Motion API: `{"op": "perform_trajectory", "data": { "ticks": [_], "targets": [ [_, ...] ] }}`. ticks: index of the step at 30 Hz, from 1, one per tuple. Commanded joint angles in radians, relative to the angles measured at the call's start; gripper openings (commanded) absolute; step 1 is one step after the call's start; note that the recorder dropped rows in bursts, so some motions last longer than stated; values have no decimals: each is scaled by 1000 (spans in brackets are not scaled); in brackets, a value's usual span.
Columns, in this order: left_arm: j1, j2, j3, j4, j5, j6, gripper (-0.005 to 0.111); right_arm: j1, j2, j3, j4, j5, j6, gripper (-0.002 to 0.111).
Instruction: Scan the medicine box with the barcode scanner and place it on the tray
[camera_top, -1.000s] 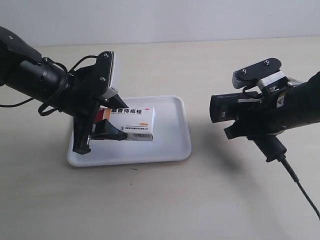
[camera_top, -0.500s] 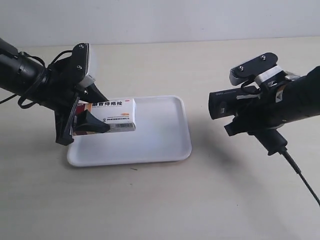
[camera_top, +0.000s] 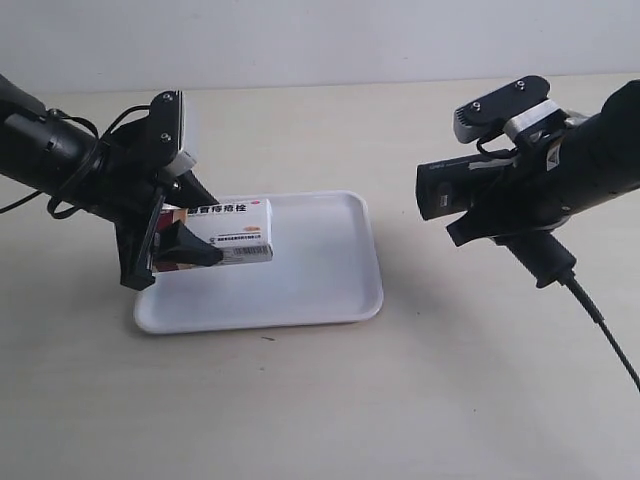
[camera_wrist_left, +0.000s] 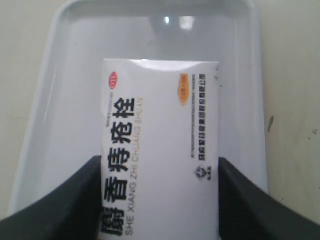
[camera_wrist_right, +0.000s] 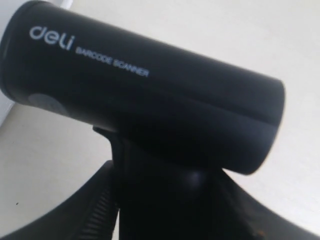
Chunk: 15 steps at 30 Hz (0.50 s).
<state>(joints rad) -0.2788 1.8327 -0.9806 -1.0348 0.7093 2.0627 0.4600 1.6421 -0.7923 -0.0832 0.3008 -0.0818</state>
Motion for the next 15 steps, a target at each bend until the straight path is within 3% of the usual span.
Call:
{"op": "perform_trajectory", "data": {
  "ticks": [1,10,15],
  "targets": [
    [2,0,-8,-41,25,22,0,-3,-13,-14,-31,-18,-2,0],
    [2,0,-22,-78,85,33,0,-1,-11,0,-25,-32,4,0],
    [0,32,-22,-76,57,31,0,-3,40,0,12,-44,112,0]
  ]
}}
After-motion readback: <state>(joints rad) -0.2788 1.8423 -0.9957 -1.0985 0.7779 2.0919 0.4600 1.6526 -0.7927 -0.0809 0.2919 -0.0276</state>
